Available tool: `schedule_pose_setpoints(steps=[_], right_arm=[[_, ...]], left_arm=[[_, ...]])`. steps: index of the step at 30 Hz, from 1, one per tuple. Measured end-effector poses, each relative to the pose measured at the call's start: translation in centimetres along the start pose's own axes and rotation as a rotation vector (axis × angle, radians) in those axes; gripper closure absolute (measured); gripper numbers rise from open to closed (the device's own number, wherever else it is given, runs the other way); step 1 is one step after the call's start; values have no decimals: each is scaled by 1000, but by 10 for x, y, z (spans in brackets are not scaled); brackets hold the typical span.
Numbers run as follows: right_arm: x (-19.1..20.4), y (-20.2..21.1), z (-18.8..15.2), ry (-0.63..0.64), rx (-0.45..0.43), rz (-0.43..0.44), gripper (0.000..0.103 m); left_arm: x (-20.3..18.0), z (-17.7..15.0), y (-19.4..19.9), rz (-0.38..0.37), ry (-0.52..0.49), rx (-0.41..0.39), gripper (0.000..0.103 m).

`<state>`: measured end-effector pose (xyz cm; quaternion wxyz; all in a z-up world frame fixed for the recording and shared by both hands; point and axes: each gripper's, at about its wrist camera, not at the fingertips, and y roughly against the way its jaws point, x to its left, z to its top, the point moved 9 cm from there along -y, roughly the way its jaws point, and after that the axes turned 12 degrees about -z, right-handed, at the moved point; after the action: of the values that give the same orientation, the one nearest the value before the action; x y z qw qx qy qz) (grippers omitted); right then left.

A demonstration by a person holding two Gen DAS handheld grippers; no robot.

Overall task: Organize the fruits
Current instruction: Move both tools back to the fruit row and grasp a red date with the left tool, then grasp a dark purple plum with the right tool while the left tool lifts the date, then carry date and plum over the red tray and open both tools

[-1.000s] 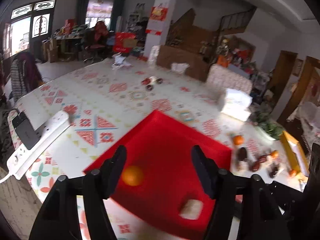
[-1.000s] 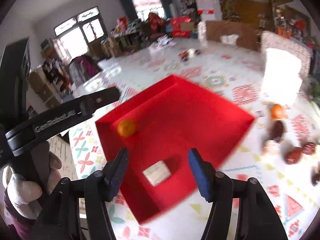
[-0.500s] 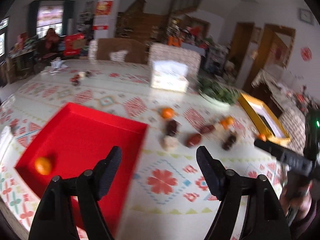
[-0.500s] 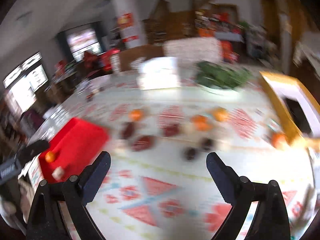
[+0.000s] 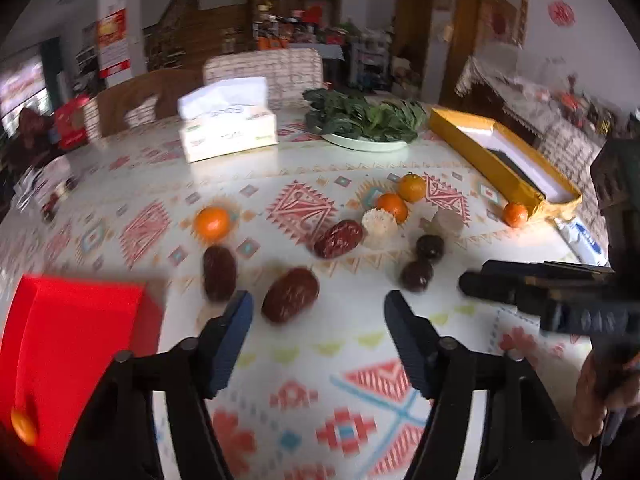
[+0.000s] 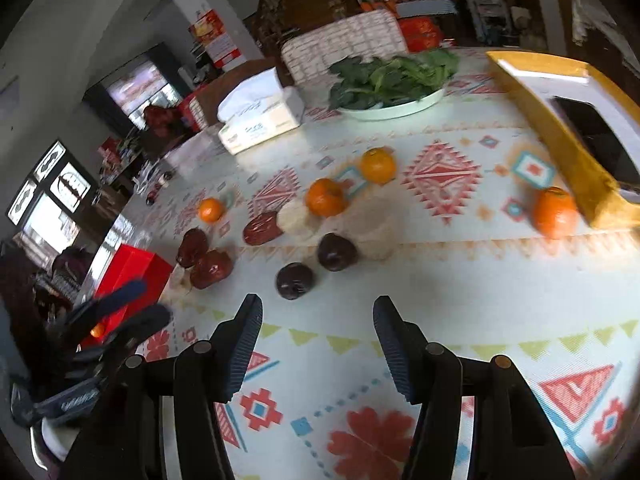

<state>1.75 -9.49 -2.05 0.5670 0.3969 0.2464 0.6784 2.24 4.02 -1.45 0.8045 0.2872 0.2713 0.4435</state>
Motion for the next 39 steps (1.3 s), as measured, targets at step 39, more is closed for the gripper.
schedule_pose_setpoints(steps=[39], right_arm=[[47,-13,3,150,-79,-178,74]], left_arm=[[56,-26,97,58,195,-165,75]])
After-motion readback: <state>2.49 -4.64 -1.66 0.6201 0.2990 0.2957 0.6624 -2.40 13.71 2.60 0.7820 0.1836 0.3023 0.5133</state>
